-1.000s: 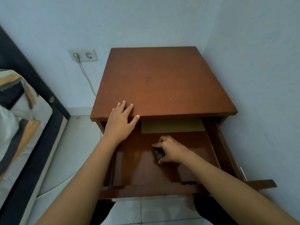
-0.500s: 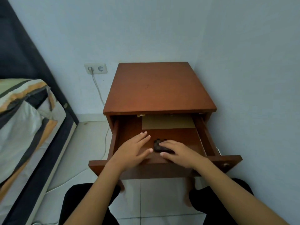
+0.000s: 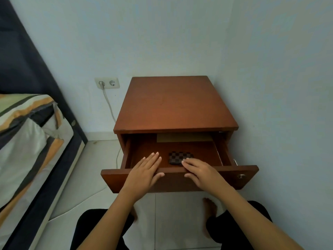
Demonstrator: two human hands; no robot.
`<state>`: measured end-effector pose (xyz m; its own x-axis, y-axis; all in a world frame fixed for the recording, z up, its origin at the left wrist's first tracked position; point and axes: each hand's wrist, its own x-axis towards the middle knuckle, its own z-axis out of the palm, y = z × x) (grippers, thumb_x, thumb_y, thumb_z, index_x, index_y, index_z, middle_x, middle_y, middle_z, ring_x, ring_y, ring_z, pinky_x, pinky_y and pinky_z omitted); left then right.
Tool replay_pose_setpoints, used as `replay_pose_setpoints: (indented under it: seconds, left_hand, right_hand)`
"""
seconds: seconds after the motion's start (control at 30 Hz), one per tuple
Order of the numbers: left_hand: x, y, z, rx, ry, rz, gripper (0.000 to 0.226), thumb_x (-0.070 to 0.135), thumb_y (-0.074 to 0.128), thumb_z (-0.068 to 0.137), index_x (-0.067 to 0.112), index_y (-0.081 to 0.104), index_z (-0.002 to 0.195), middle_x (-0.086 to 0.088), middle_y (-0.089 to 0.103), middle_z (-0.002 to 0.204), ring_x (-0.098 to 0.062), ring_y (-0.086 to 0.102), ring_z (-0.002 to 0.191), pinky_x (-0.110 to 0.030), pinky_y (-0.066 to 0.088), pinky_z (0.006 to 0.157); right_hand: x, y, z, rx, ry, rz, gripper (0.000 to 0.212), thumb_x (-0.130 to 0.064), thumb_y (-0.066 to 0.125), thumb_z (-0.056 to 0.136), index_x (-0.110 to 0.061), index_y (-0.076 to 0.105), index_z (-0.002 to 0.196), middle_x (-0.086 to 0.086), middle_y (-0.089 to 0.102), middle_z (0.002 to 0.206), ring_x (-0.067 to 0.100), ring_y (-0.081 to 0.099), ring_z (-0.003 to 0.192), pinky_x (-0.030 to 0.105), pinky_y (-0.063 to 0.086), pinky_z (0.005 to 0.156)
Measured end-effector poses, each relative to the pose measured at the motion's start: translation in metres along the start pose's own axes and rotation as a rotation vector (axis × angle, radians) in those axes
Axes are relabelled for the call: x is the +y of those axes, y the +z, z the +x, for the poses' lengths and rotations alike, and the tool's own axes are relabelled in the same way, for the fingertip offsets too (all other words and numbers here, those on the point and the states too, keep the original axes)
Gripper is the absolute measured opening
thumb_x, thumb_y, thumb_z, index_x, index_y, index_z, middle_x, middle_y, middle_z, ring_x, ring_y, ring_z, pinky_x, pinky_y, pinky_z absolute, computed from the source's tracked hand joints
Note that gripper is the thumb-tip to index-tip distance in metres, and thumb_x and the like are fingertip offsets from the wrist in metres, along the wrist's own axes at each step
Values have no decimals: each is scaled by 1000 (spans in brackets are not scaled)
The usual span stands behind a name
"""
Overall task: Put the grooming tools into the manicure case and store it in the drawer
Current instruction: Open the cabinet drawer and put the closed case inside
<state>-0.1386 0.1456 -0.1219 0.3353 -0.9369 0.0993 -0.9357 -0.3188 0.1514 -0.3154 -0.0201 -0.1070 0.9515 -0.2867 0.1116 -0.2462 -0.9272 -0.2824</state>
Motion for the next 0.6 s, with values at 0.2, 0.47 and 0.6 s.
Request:
replay_pose_setpoints:
  seconds: [0.2,0.47,0.6]
  left_hand:
    - [-23,2,56,144,-83,66,79,66,17,90,9,36,141,-8,30,149,-22,23,139,-43,18,110]
    - [-50,11,115,266,-79,63,66,57,36,90,14,40,139,-7,40,147,-21,31,139,-37,16,115]
    - [-49,16,125,396,-118,98,45,45,44,89,15,53,123,-7,56,128,-22,44,121,-36,31,101]
  right_hand:
    - [31,2,54,215,57,-116,68,-38,62,85,-11,35,141,8,37,149,22,30,140,33,23,111]
    - [56,13,110,307,62,-176,56,-28,61,86,-12,42,136,9,49,137,23,41,133,37,33,110]
    - [56,21,124,435,144,-199,40,-26,62,83,-19,51,121,6,57,120,20,42,116,40,42,94]
